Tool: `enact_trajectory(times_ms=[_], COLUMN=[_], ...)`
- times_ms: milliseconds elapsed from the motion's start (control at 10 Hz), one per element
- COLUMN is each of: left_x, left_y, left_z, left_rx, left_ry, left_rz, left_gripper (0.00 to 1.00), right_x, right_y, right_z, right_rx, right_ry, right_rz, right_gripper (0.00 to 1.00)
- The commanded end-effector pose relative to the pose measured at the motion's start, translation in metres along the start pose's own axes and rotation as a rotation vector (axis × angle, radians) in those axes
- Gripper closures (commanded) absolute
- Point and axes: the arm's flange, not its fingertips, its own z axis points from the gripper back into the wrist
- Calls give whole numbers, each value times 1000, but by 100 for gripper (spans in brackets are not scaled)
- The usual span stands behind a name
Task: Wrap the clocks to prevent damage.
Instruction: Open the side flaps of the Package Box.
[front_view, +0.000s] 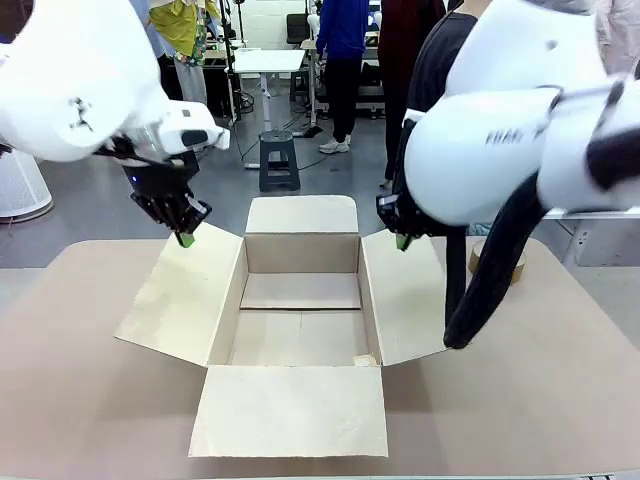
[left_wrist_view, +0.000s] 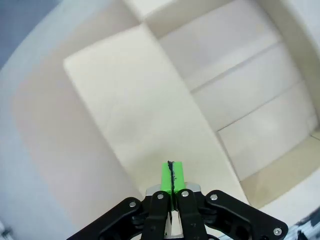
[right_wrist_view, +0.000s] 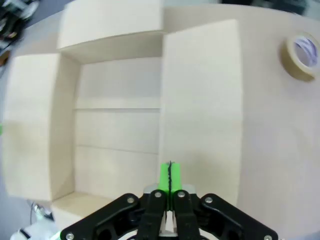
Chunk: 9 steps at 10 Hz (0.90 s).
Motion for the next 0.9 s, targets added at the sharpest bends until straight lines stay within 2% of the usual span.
enact_trajectory(times_ms=[0, 300, 800], left_x=[-1, -4, -4], left_y=[-11, -4, 7], left_z=[-18, -39, -72], left_rx=[70, -19, -57], left_ry=[153, 178, 239], left_rz=[113, 207, 252], left_gripper=[100, 100, 100], right_x=[3, 11, 11], right_y=[13, 4, -15], right_z=[-25, -59, -106], right_rx=[-69, -52, -64], right_ry=[73, 125, 182], right_rz=[-58, -108, -160], right_gripper=[99, 99, 99])
